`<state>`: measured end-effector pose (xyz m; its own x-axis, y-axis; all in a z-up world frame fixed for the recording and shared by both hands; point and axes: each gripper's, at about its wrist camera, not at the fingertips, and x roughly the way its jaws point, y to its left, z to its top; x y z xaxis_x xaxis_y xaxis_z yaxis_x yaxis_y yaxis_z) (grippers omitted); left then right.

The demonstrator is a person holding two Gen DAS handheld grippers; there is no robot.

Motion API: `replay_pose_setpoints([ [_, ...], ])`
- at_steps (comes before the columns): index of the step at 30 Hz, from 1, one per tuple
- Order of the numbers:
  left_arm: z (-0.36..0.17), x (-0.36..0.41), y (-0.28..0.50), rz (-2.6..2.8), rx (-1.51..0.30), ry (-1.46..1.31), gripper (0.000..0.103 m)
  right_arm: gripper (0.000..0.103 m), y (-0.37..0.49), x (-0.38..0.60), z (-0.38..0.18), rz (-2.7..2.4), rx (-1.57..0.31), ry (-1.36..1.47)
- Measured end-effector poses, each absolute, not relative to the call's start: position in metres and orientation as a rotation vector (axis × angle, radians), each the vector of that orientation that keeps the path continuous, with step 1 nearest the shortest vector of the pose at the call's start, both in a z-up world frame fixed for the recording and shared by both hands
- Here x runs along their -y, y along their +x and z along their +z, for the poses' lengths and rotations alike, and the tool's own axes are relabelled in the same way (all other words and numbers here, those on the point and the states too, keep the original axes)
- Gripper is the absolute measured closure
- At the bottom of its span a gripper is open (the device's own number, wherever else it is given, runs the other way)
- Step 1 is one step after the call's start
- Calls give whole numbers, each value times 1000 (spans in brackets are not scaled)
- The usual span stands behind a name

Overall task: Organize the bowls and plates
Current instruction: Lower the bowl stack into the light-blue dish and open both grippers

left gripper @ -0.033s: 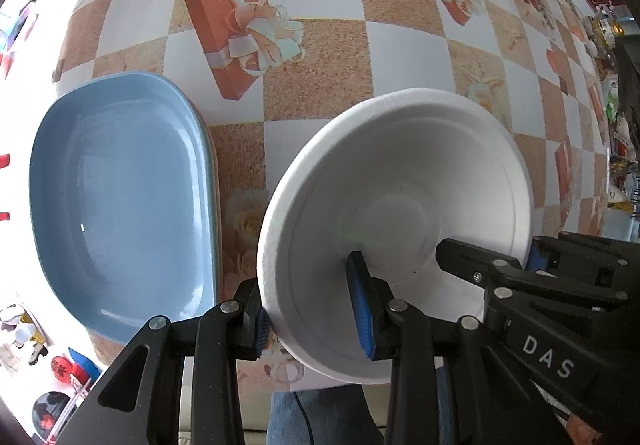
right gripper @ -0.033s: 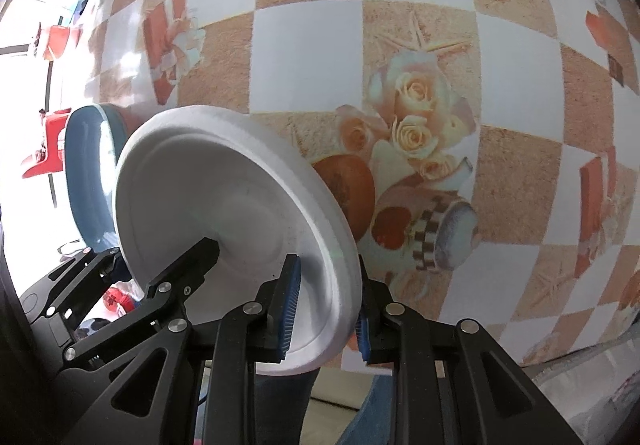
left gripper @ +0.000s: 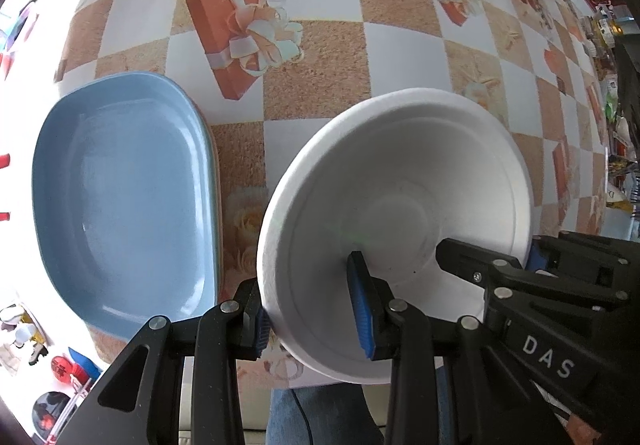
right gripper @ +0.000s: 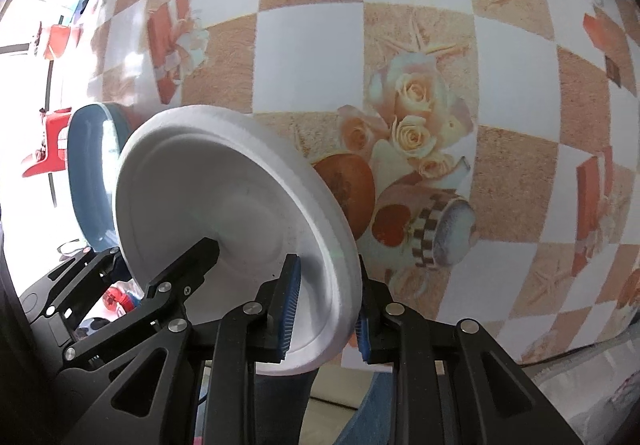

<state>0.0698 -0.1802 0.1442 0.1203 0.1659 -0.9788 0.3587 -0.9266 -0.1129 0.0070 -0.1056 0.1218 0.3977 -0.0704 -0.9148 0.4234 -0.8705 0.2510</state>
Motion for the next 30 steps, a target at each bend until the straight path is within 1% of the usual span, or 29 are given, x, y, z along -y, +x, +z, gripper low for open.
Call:
replay_pose_setpoints([
  [9,194,207,74,-1982,-524,2109,67,76,6,132,169,-1508,-330,2120],
  [12,211,221,86,-1981,-532,2064,67,76,7,145,179,-1501,-347,2084],
  [23,220,273,118,-1921,-591,1950,67,76,24,195,197,-1445,-422,1983],
  [30,205,304,139,-1832,-661,1913,67,76,42,235,176,-1389,-455,1969],
])
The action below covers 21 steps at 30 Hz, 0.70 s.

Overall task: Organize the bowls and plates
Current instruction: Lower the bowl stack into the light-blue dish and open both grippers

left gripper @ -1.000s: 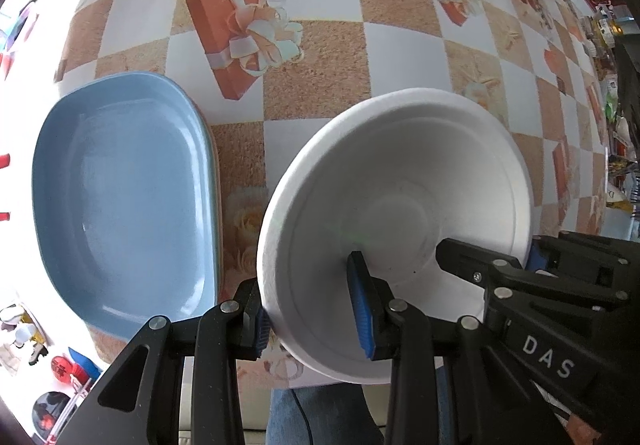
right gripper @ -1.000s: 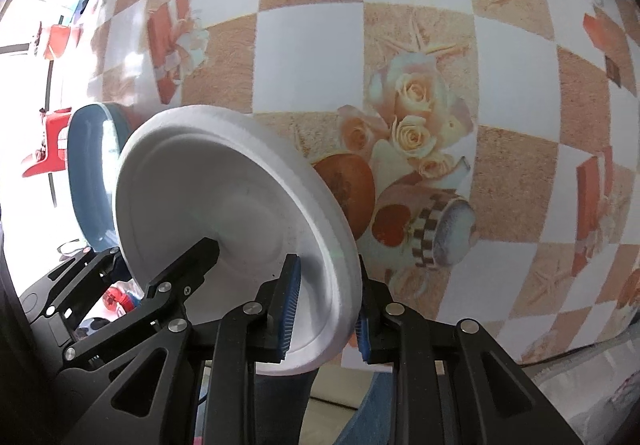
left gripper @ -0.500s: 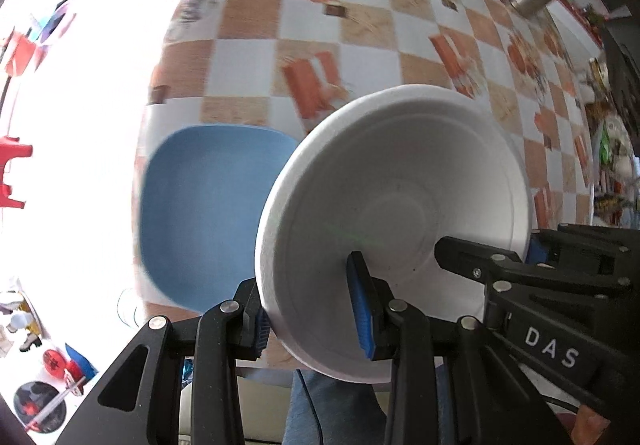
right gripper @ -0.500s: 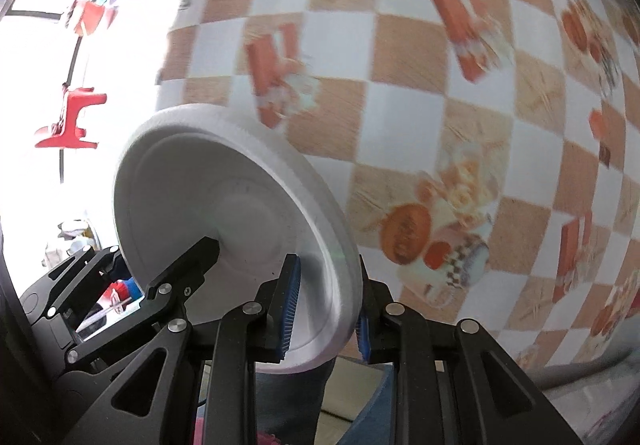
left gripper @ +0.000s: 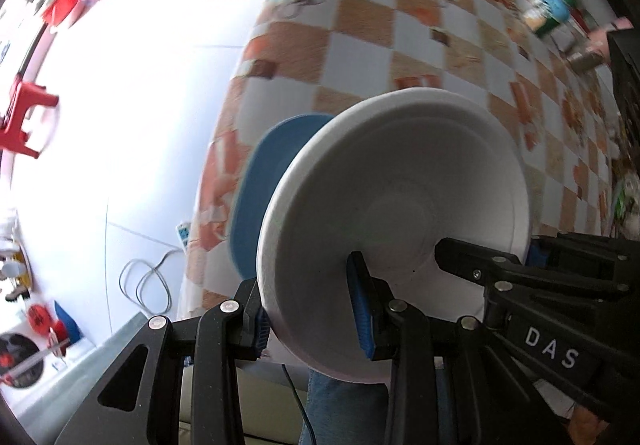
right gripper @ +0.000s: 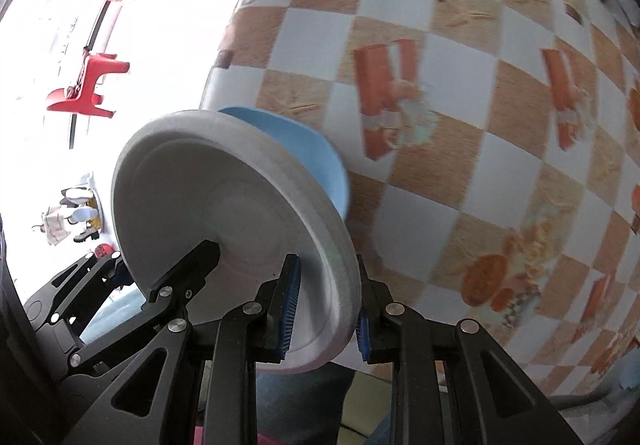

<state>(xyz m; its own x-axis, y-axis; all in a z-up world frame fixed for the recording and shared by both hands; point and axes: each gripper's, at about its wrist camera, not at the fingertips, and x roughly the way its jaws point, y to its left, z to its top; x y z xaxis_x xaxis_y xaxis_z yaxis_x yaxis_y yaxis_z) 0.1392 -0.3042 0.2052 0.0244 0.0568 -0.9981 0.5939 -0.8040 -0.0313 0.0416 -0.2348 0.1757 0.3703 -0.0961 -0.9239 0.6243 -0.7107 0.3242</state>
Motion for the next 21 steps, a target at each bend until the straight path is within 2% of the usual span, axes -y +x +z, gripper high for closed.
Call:
replay_pose_setpoints([
  [15,170,331,155,-1757,-715,1868,67,76,55,263,146,-1356,-480,1955],
  [18,171,330,155,-1769,-697,1857,63,75,54,257,147,-1359,-483,1963],
  [21,176,332,159,-1773,-676,1833,52,73,52,253,149,-1360,-459,1968],
])
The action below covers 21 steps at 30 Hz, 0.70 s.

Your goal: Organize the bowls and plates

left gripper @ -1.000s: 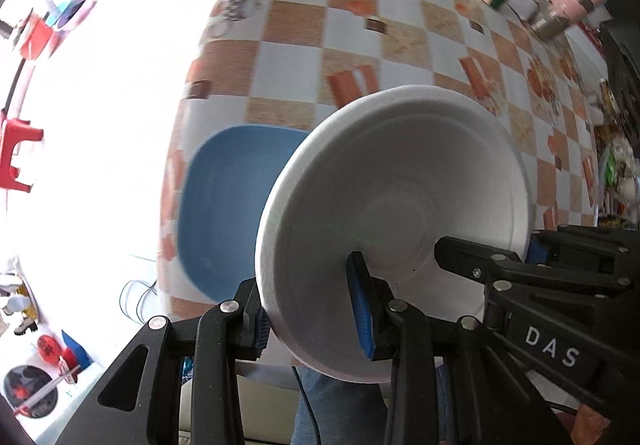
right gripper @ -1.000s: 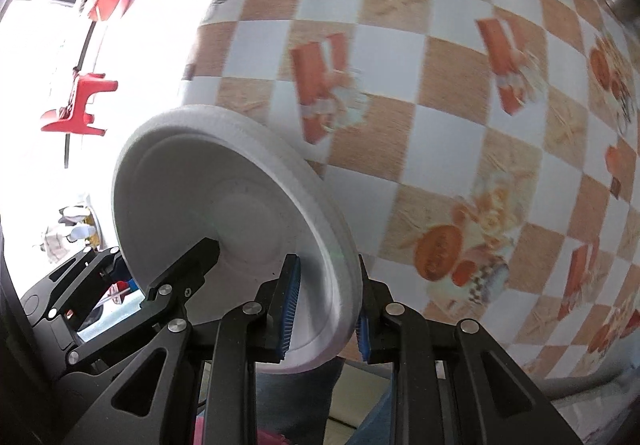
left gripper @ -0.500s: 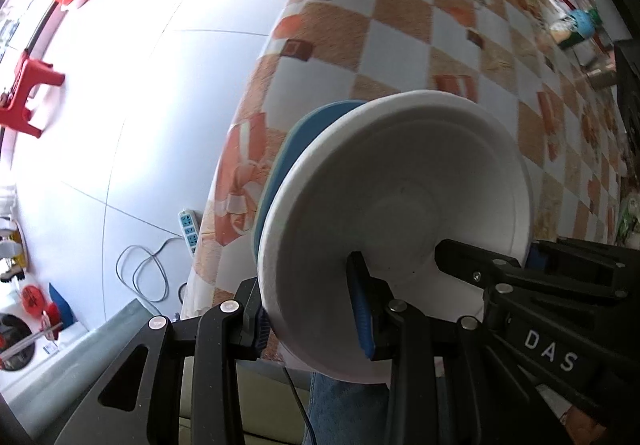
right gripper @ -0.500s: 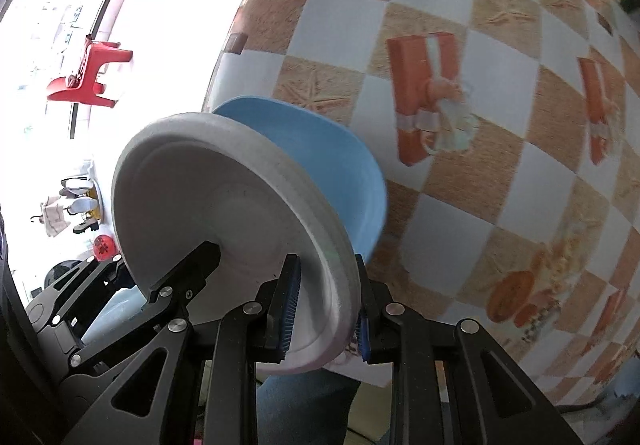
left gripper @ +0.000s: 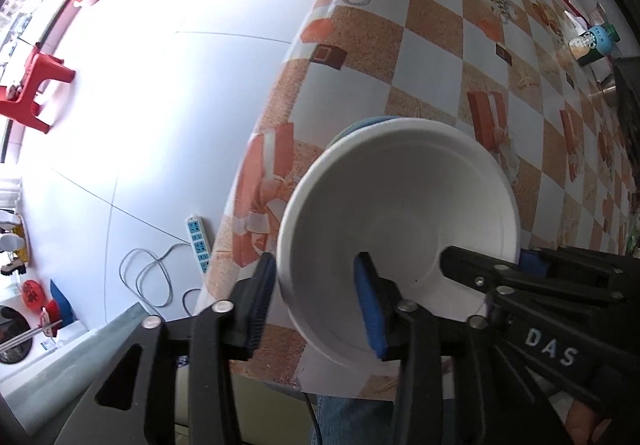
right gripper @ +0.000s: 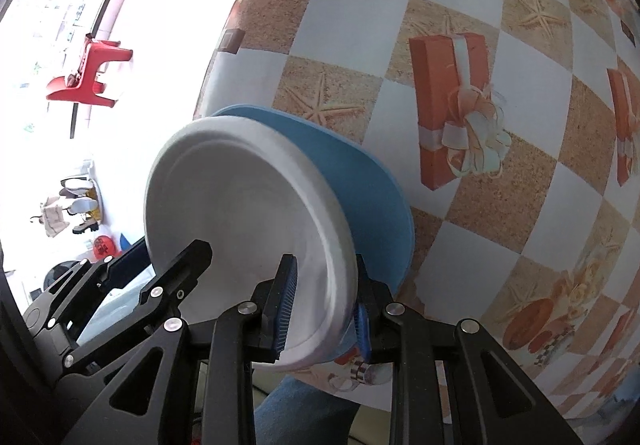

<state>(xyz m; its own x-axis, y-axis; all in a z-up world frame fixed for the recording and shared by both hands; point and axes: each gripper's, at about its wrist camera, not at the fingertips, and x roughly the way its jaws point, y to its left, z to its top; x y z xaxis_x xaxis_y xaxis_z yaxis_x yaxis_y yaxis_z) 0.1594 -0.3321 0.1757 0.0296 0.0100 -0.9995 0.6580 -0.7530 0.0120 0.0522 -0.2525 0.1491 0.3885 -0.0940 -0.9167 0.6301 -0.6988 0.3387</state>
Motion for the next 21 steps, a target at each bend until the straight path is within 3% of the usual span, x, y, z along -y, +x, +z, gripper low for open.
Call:
replay_pose_setpoints([
  [3,187,334,164,-1755,-630,1798,40,56,48,245,159,-1391,-446,1949],
  [5,193,338,168,-1754,-638,1776,28,53,45,240,167,-1403,-424,1941],
  [7,201,340,172,-1764,-633,1746,22,38,39,235,179,-1432,-424,1919],
  [8,207,340,172,-1780,-636,1733,22,19,37,233,186,-1454,-433,1901],
  [9,212,340,173,-1796,-640,1720,20,11,36,230,190,-1465,-437,1888],
  [11,221,339,173,-1818,-639,1706,14,11,34,224,203,-1482,-448,1849],
  [13,226,335,171,-1823,-620,1722,0,11,34,221,214,-1491,-482,1820],
  [15,228,333,171,-1827,-621,1741,0,9,36,219,222,-1501,-501,1793],
  [17,228,329,171,-1822,-605,1762,0,0,35,217,227,-1516,-520,1766],
  [21,231,322,170,-1837,-530,1778,0,0,45,229,242,-1572,-588,1685],
])
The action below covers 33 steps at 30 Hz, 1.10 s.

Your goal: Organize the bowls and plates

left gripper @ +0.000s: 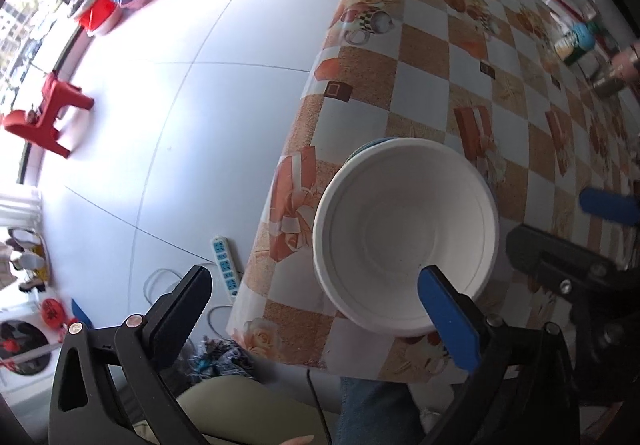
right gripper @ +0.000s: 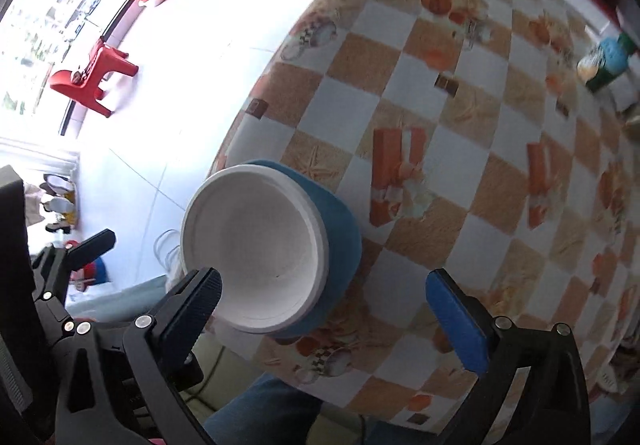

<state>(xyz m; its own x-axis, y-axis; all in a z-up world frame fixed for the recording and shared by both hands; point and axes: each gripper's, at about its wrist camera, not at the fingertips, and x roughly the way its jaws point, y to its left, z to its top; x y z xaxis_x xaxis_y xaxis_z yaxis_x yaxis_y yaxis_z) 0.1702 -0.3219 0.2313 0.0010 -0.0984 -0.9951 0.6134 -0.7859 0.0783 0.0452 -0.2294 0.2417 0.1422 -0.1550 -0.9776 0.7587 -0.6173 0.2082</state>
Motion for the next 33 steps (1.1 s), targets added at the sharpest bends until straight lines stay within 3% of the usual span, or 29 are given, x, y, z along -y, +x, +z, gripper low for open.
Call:
replay_pose_setpoints([
  [33,243,297,160,-1887,-420,1856,0,0,62,220,242,-1572,-633,1744],
])
